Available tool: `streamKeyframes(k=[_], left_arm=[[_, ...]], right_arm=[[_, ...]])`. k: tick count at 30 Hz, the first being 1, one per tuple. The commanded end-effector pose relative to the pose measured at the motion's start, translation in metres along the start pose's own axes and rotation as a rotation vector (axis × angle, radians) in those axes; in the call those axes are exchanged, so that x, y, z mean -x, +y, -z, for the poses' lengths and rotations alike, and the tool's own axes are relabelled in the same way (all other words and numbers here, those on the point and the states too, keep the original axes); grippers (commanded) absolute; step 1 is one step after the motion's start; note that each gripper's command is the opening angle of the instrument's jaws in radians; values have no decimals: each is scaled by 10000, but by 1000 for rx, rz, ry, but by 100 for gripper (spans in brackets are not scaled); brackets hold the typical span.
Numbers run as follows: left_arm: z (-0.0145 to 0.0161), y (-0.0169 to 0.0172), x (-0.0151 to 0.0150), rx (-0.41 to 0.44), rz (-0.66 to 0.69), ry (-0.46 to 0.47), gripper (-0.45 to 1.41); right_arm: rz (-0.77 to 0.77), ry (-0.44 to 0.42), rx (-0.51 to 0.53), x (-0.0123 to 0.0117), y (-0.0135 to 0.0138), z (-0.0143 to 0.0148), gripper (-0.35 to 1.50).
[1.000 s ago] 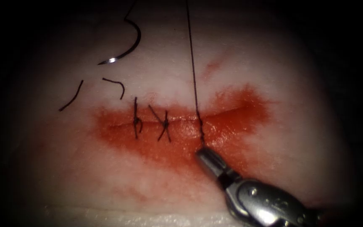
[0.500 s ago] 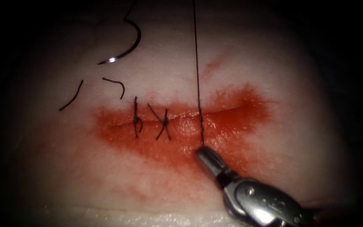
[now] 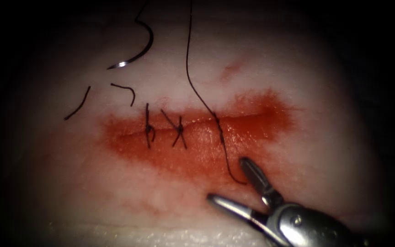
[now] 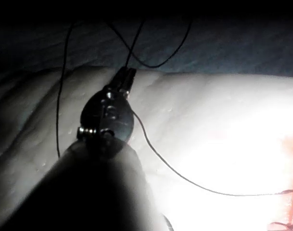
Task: Wound Closure
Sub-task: Wrap suture clockwise one time around right gripper
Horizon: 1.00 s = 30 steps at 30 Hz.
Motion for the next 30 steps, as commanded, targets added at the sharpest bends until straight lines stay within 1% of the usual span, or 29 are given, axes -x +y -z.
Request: streamKeyframes(k=[1, 2, 4, 5, 6, 7, 8, 9, 10, 11, 12, 13, 14, 15, 16, 17, 19, 24, 26, 27, 28, 30], left_arm=[[4, 9, -2, 0, 10, -12, -45], [20, 30, -6, 0, 17, -27, -45], [36, 54, -10, 3, 23, -41, -45], [48, 73, -14, 0, 26, -55, -45], [48, 73, -14, 0, 26, -55, -45], [56, 85, -16, -4, 29, -64, -45], [65, 101, -19, -12, 44, -77, -45], [70, 112, -21, -14, 57, -82, -45], [77, 127, -23, -17, 74, -88, -45], [81, 137, -24, -19, 75, -93, -45], [81, 137, -24, -19, 75, -93, -45], [84, 143, -25, -18, 81, -94, -45], [88, 157, -28, -4, 100, -87, -45], [89, 162, -30, 5, 106, -83, -45], [89, 162, -30, 5, 106, -83, -45], [91, 173, -32, 8, 118, -81, -45], [91, 181, -34, 16, 130, -76, -45], [92, 202, -39, 31, 152, -39, -45], [92, 208, -41, 28, 163, -20, -45], [93, 215, -42, 28, 173, 1, -45], [93, 215, -42, 28, 173, 1, -45], [96, 224, -43, 26, 176, 25, -45]], right_arm=[[-4, -1, -24, 3, -4, 0, 116], [1, -9, -33, -5, 0, -1, 111], [8, -18, -60, -14, 5, -5, 113], [11, -33, -92, -26, 9, -11, 113], [11, -33, -92, -26, 9, -11, 113], [15, -52, -108, -32, 11, -15, 114], [29, -98, -148, -44, 15, -25, 106], [46, -115, -162, -49, 16, -30, 106], [69, -133, -183, -59, 20, -43, 103], [70, -141, -192, -63, 21, -49, 98], [70, -141, -192, -63, 21, -49, 98], [77, -146, -203, -66, 22, -57, 67], [75, -165, -214, -66, 22, -70, -35], [75, -171, -213, -65, 22, -76, -35], [75, -171, -213, -65, 22, -76, -35], [77, -191, -203, -61, 20, -90, -35], [81, -224, -204, -55, 16, -104, -35], [97, -252, -237, -39, 14, -136, -35], [98, -258, -255, -34, 16, -149, -35], [92, -256, -274, -31, 22, -163, -35], [92, -256, -274, -31, 22, -163, -35], [82, -239, -297, -27, 34, -181, -35]])
